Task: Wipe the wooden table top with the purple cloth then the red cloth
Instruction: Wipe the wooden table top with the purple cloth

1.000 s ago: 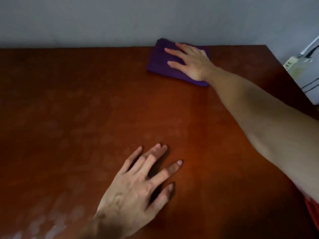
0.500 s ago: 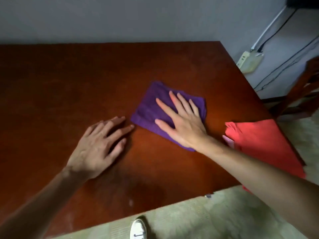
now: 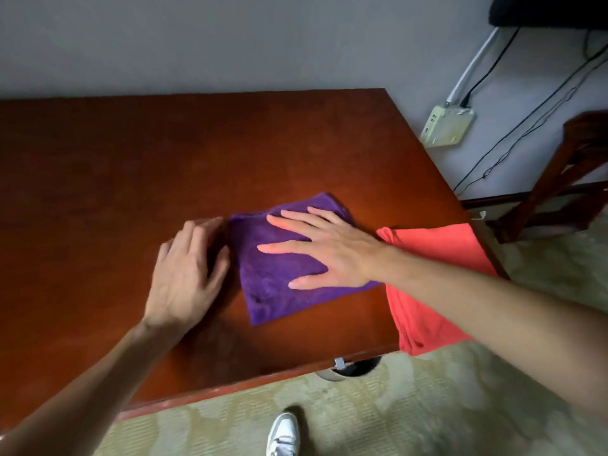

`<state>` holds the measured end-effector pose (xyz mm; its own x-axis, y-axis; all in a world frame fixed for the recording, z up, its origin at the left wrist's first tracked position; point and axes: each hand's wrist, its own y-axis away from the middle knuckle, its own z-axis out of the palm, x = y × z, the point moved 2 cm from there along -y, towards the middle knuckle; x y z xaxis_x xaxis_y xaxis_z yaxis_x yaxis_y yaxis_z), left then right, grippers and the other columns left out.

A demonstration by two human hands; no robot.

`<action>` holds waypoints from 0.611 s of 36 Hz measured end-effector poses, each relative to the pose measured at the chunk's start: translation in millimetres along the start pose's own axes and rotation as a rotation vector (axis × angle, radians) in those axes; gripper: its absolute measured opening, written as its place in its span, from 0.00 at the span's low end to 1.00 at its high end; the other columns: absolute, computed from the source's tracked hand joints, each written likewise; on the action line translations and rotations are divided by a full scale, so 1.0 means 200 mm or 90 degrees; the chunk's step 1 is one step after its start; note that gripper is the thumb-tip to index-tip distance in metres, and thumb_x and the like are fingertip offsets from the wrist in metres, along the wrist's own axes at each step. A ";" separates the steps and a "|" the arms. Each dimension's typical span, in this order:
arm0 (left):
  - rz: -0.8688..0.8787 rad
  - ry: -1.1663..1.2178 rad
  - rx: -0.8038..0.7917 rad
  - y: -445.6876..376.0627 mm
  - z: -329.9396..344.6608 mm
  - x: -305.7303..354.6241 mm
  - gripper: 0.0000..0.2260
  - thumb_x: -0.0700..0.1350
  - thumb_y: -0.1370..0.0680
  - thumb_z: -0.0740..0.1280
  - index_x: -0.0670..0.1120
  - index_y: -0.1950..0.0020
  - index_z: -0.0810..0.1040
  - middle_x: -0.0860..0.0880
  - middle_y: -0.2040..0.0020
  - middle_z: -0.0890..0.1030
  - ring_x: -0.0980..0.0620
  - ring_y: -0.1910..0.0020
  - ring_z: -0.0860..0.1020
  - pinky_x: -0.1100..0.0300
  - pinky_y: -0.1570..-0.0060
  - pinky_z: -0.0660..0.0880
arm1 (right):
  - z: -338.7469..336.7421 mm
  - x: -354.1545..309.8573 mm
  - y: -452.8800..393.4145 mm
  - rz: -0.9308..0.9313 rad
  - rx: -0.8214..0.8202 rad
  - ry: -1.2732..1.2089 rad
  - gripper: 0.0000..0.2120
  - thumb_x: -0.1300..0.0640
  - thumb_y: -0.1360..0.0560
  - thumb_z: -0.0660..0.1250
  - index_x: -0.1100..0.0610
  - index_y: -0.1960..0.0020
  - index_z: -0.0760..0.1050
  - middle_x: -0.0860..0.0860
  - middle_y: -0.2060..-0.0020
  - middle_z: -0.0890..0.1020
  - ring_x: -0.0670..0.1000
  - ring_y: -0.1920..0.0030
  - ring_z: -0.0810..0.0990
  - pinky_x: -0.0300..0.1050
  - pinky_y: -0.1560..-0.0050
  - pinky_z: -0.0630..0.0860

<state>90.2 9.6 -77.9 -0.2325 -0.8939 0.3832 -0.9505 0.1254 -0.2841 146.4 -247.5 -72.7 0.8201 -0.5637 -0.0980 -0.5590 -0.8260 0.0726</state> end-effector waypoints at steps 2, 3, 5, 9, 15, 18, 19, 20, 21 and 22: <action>0.008 0.034 0.034 -0.07 0.05 0.10 0.19 0.50 0.20 0.60 0.45 0.30 0.71 0.44 0.36 0.75 0.41 0.39 0.76 0.48 0.45 0.68 | -0.02 0.13 -0.06 -0.027 -0.003 0.000 0.33 0.32 0.19 0.57 0.38 0.17 0.53 0.47 0.15 0.48 0.51 0.16 0.44 0.58 0.18 0.44; 0.007 0.060 0.044 -0.11 0.08 0.14 0.19 0.49 0.19 0.61 0.45 0.29 0.70 0.44 0.35 0.75 0.42 0.38 0.76 0.48 0.44 0.69 | -0.03 0.20 -0.09 -0.032 -0.002 0.007 0.33 0.32 0.19 0.57 0.38 0.17 0.54 0.47 0.15 0.48 0.51 0.16 0.45 0.57 0.18 0.44; 0.001 0.119 0.031 -0.19 0.14 0.22 0.21 0.49 0.19 0.62 0.45 0.27 0.68 0.46 0.31 0.71 0.46 0.34 0.73 0.51 0.39 0.68 | -0.05 0.37 -0.16 -0.027 0.002 0.025 0.33 0.32 0.19 0.56 0.39 0.17 0.54 0.47 0.15 0.48 0.50 0.16 0.45 0.56 0.18 0.44; 0.043 0.125 -0.054 -0.36 0.27 0.31 0.24 0.54 0.17 0.60 0.46 0.23 0.63 0.48 0.26 0.64 0.51 0.27 0.66 0.58 0.31 0.58 | -0.12 0.74 -0.25 0.013 -0.002 0.026 0.32 0.31 0.19 0.53 0.39 0.17 0.55 0.49 0.16 0.51 0.51 0.16 0.49 0.57 0.19 0.48; 0.129 0.007 -0.164 -0.52 0.36 0.36 0.27 0.60 0.16 0.53 0.50 0.20 0.61 0.51 0.21 0.64 0.54 0.20 0.59 0.52 0.23 0.55 | -0.18 1.32 -0.38 0.187 0.013 0.004 0.33 0.27 0.21 0.48 0.33 0.19 0.52 0.46 0.16 0.51 0.50 0.16 0.49 0.59 0.19 0.50; 0.150 -0.031 -0.213 -0.53 0.39 0.36 0.26 0.61 0.15 0.50 0.54 0.18 0.59 0.52 0.19 0.61 0.55 0.18 0.53 0.48 0.22 0.55 | -0.20 1.51 -0.44 0.255 0.020 -0.017 0.33 0.25 0.22 0.46 0.32 0.19 0.52 0.46 0.16 0.52 0.51 0.16 0.49 0.58 0.19 0.49; 0.150 -0.036 -0.219 -0.52 0.39 0.36 0.26 0.61 0.15 0.49 0.55 0.18 0.59 0.52 0.19 0.61 0.54 0.18 0.53 0.48 0.22 0.54 | -0.20 1.56 -0.46 0.279 0.026 -0.025 0.34 0.24 0.23 0.45 0.32 0.19 0.51 0.46 0.16 0.52 0.50 0.16 0.49 0.58 0.19 0.48; 0.150 -0.038 -0.222 -0.53 0.39 0.36 0.26 0.61 0.15 0.49 0.55 0.19 0.60 0.52 0.19 0.61 0.54 0.18 0.53 0.48 0.22 0.54 | -0.21 1.61 -0.47 0.306 0.033 -0.035 0.34 0.23 0.24 0.44 0.31 0.19 0.51 0.46 0.16 0.51 0.50 0.16 0.49 0.58 0.19 0.48; 0.149 -0.039 -0.222 -0.53 0.39 0.36 0.26 0.62 0.15 0.49 0.56 0.19 0.60 0.52 0.19 0.61 0.54 0.18 0.53 0.49 0.22 0.53 | -0.22 1.65 -0.49 0.336 0.043 -0.042 0.34 0.23 0.24 0.44 0.30 0.20 0.51 0.47 0.16 0.51 0.50 0.16 0.49 0.58 0.19 0.47; 0.149 -0.039 -0.223 -0.54 0.39 0.36 0.26 0.62 0.15 0.49 0.56 0.19 0.60 0.53 0.19 0.61 0.55 0.18 0.53 0.49 0.22 0.53 | -0.23 1.68 -0.50 0.369 0.054 -0.046 0.33 0.24 0.23 0.45 0.30 0.19 0.51 0.47 0.16 0.51 0.51 0.16 0.49 0.58 0.19 0.47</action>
<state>192.5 -101.9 -89.1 -0.4470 -0.8471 0.2873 -0.8890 0.4564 -0.0375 482.6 -353.9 -68.0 0.3684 -0.9200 -0.1341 -0.9241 -0.3781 0.0556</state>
